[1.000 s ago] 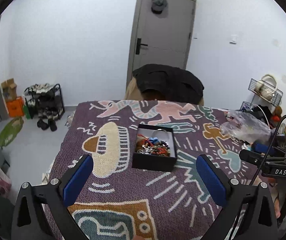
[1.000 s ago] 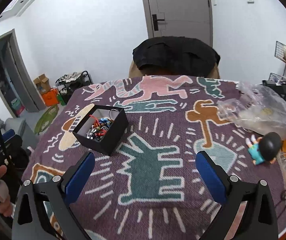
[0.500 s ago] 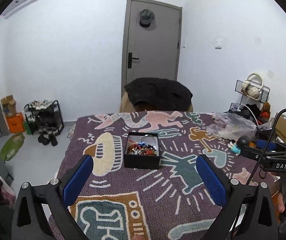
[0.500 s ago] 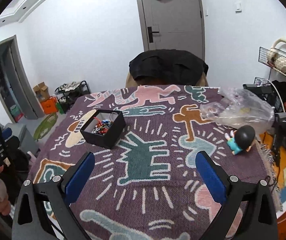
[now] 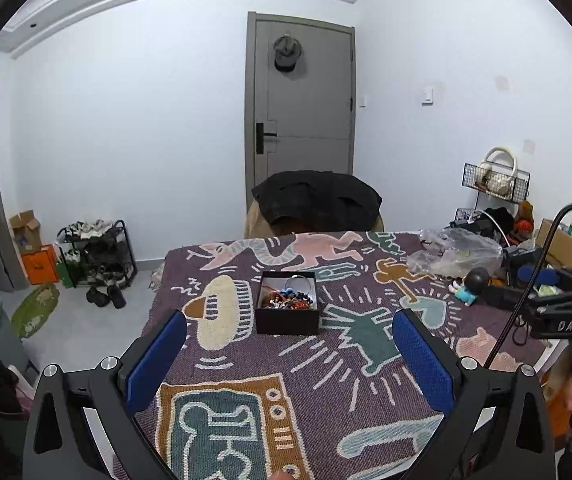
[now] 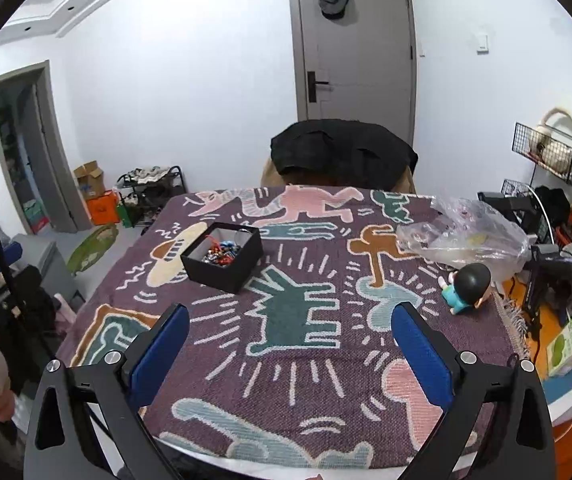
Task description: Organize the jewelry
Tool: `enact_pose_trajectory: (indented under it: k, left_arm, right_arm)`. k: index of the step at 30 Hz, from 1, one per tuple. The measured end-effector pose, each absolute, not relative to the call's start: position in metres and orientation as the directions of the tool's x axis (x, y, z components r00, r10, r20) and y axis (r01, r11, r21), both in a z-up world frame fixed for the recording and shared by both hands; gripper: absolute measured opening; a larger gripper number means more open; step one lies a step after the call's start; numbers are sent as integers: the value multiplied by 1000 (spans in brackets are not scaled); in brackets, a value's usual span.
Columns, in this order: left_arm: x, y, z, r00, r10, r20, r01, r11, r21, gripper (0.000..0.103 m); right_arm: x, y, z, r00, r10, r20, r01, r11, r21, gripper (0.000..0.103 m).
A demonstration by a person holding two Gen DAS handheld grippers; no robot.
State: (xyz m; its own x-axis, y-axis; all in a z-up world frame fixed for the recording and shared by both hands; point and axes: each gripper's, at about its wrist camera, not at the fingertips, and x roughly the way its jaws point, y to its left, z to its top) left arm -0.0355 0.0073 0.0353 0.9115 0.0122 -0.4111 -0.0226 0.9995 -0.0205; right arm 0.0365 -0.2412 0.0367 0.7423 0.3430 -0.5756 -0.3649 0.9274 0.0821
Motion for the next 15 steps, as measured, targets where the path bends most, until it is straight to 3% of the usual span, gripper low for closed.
enact_pose_trajectory:
  k: [15]
  left_arm:
    - [-37,6,34,914,-11,-406,-13,998,-57,103]
  right_arm:
    - [38,-251,34,746,350,-566,-346,931,118,101]
